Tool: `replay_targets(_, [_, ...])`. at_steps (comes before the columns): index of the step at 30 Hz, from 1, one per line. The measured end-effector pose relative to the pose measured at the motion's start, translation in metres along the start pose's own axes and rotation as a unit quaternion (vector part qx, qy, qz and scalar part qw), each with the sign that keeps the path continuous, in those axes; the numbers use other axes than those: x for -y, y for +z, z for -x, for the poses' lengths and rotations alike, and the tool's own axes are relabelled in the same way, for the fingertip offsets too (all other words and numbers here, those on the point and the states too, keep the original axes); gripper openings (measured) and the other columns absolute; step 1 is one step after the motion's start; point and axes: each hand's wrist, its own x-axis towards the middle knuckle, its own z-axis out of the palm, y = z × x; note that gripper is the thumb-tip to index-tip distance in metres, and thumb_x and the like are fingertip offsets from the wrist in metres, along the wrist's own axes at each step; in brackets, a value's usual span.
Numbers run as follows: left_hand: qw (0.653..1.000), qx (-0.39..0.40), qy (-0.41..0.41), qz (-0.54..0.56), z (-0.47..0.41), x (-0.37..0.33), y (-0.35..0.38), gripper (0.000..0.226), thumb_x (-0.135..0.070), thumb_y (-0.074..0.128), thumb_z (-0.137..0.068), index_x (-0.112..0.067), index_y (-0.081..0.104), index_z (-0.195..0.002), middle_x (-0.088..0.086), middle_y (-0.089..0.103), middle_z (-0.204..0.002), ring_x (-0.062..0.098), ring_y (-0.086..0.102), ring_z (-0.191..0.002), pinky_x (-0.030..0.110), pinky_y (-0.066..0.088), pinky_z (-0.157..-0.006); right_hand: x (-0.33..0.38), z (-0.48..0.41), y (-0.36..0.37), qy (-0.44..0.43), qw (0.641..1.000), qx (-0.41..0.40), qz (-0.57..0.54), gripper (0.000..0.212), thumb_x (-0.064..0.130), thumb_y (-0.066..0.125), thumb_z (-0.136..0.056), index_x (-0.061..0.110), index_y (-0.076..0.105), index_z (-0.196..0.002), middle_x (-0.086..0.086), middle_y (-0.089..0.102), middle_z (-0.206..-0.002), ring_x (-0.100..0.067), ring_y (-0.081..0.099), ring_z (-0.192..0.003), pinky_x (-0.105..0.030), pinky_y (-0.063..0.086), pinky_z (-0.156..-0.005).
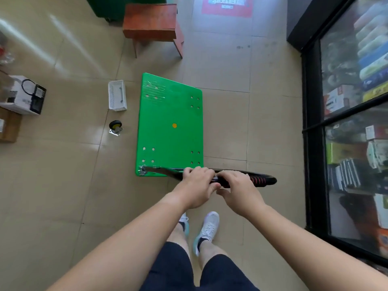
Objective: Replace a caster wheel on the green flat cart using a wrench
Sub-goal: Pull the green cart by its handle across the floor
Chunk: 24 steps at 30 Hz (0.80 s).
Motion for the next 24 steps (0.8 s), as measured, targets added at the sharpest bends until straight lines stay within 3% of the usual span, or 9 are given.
replay_targets(3, [0.993, -0.037, 0.070, 0.090, -0.006, 0.012, 0.006, 0.050, -0.056, 0.060, -0.094, -0.021, 0.058, -0.130, -0.004, 0.058, -0.125, 0.017, 0.051, -0.120, 0.036, 0.028, -0.108, -0.022, -0.003, -0.007, 0.014, 1.000, -0.009, -0.005, 0.029, 0.023, 0.076, -0.086, 0.020, 0.070, -0.114, 0.004, 0.071, -0.114, -0.023, 0.061, -0.108, -0.038, 0.042, -0.093])
replay_targets(6, [0.997, -0.027, 0.057, 0.044, -0.012, 0.052, 0.010, 0.077, -0.072, 0.050, -0.080, -0.026, 0.052, -0.142, -0.009, 0.055, -0.139, 0.012, 0.047, -0.133, 0.042, 0.025, -0.118, -0.042, -0.003, -0.014, 0.053, 0.999, -0.004, 0.009, 0.026, 0.014, 0.075, -0.086, 0.018, 0.069, -0.111, 0.006, 0.069, -0.110, -0.019, 0.059, -0.103, -0.024, 0.032, -0.085])
replay_targets(8, [0.999, 0.025, 0.021, 0.015, -0.019, 0.081, 0.014, 0.071, -0.061, 0.058, -0.090, -0.031, 0.042, -0.151, -0.008, 0.045, -0.152, 0.014, 0.037, -0.146, 0.048, 0.015, -0.124, -0.055, -0.002, -0.019, 0.098, 0.995, 0.003, 0.019, 0.024, 0.009, 0.072, -0.085, 0.021, 0.066, -0.106, 0.010, 0.066, -0.104, -0.017, 0.057, -0.100, -0.025, 0.038, -0.083])
replay_targets(11, [0.994, 0.100, 0.045, -0.028, -0.042, 0.099, 0.029, 0.068, -0.042, 0.059, -0.102, -0.037, 0.025, -0.161, -0.007, 0.033, -0.163, 0.016, 0.026, -0.153, 0.061, 0.007, -0.126, -0.075, -0.003, -0.027, 0.152, 0.986, 0.032, 0.053, 0.023, 0.005, 0.066, -0.084, 0.023, 0.061, -0.098, 0.012, 0.058, -0.093, -0.019, 0.056, -0.093, -0.034, 0.048, -0.079])
replay_targets(13, [0.991, 0.112, 0.064, -0.047, -0.067, 0.092, 0.043, 0.056, -0.039, 0.053, -0.106, -0.030, 0.031, -0.157, -0.004, 0.041, -0.157, 0.019, 0.031, -0.151, 0.063, 0.007, -0.126, -0.088, -0.004, -0.034, 0.174, 0.980, 0.061, 0.076, 0.023, 0.004, 0.064, -0.084, 0.024, 0.058, -0.095, 0.010, 0.056, -0.093, -0.019, 0.055, -0.091, -0.034, 0.049, -0.077])
replay_targets(15, [0.992, 0.097, 0.076, -0.038, -0.092, 0.079, 0.058, 0.027, -0.034, 0.050, -0.107, -0.024, 0.047, -0.133, -0.001, 0.055, -0.134, 0.023, 0.046, -0.136, 0.060, 0.016, -0.125, -0.105, -0.008, -0.041, 0.184, 0.975, 0.087, 0.094, 0.025, 0.004, 0.060, -0.086, 0.024, 0.060, -0.101, 0.008, 0.057, -0.100, -0.021, 0.056, -0.098, -0.032, 0.048, -0.081])
replay_targets(17, [0.993, 0.076, 0.089, -0.023, -0.113, 0.062, 0.072, 0.009, -0.031, 0.051, -0.106, -0.026, 0.045, -0.109, 0.000, 0.059, -0.116, 0.027, 0.055, -0.117, 0.050, 0.033, -0.113, -0.124, -0.010, -0.044, 0.175, 0.972, 0.089, 0.126, 0.038, 0.005, 0.059, -0.085, 0.022, 0.062, -0.119, 0.004, 0.060, -0.116, -0.025, 0.054, -0.111, -0.033, 0.047, -0.093])
replay_targets(20, [0.994, 0.058, 0.094, -0.023, -0.139, 0.031, 0.094, 0.012, -0.033, 0.053, -0.106, -0.023, 0.049, -0.111, 0.000, 0.060, -0.116, 0.028, 0.056, -0.112, 0.045, 0.037, -0.100, -0.151, -0.010, -0.047, 0.114, 0.982, 0.071, 0.130, 0.051, 0.013, 0.069, -0.083, 0.018, 0.059, -0.133, 0.001, 0.063, -0.128, -0.028, 0.056, -0.117, -0.037, 0.043, -0.103])
replay_targets(24, [0.995, 0.060, 0.067, -0.045, -0.175, -0.021, 0.129, 0.019, -0.038, 0.052, -0.106, -0.024, 0.050, -0.118, 0.000, 0.060, -0.121, 0.028, 0.055, -0.116, 0.046, 0.037, -0.103, -0.197, -0.012, -0.042, 0.087, 0.983, 0.085, 0.135, 0.035, 0.027, 0.071, -0.087, 0.021, 0.063, -0.121, -0.001, 0.067, -0.110, -0.027, 0.061, -0.105, -0.039, 0.050, -0.088])
